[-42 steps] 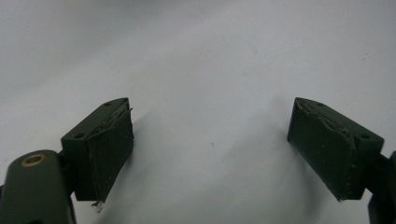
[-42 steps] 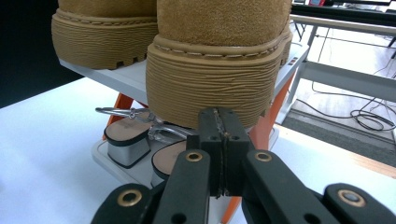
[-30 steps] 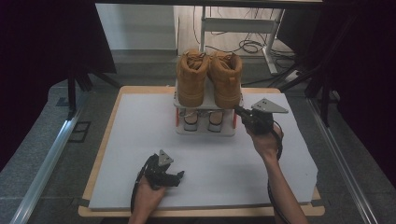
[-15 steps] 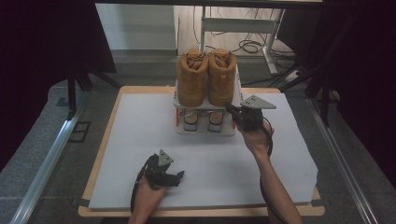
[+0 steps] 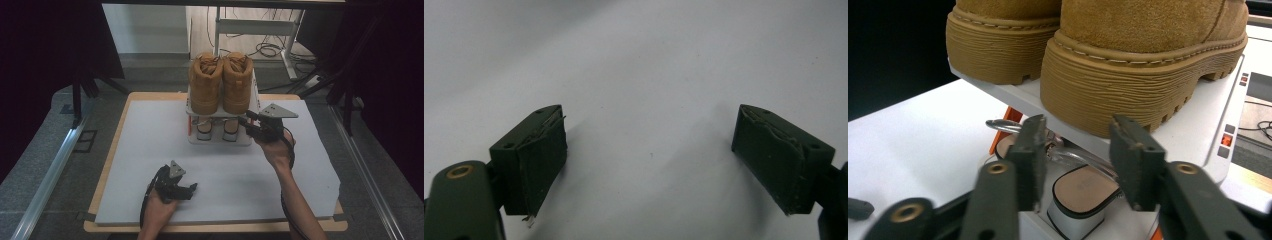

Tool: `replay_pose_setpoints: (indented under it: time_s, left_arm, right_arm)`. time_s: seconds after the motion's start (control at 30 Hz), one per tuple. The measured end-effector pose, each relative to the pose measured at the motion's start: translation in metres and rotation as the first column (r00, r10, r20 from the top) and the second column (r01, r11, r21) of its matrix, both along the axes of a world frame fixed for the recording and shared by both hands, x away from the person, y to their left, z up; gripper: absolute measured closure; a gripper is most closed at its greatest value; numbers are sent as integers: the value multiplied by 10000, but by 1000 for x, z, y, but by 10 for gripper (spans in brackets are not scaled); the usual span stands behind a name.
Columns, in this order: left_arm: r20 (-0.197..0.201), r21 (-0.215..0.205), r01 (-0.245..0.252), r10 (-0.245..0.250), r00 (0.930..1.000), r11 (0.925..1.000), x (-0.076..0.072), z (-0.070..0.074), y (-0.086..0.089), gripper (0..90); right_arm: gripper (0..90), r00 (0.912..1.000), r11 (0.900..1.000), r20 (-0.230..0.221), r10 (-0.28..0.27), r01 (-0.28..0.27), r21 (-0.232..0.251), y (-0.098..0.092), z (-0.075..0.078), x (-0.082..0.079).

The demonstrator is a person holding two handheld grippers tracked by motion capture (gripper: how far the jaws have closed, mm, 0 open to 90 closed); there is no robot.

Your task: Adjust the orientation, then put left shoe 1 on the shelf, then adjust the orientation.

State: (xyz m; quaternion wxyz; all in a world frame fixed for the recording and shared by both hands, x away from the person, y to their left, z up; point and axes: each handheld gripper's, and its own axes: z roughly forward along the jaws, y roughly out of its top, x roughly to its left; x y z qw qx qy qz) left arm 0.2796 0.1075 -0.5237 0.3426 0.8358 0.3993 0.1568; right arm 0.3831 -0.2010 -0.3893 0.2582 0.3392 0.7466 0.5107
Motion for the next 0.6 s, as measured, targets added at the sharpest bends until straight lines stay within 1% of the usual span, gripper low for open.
replay_pose_setpoints:
  time_s: [0.13, 0.23, 0.37, 0.6]
  left_arm:
    - [-22, -15, -11, 11, 10000, 10000, 0, 0, 0, 143]
    - [-19, -15, -14, 14, 10000, 10000, 0, 0, 0, 143]
    - [6, -13, -7, 7, 10000, 10000, 0, 0, 0, 143]
    - [13, -28, -24, 24, 10000, 10000, 0, 0, 0, 143]
  right_arm:
    - [509, 10000, 9999, 17, 73, -73, -114, -2, 1, -4]
    - [495, 9999, 9998, 53, 100, -99, -145, -4, 3, -7]
    - [467, 9999, 9999, 42, 144, -144, -70, -9, 4, -11]
    - [420, 9998, 9996, 94, 191, -189, -185, -17, 7, -18]
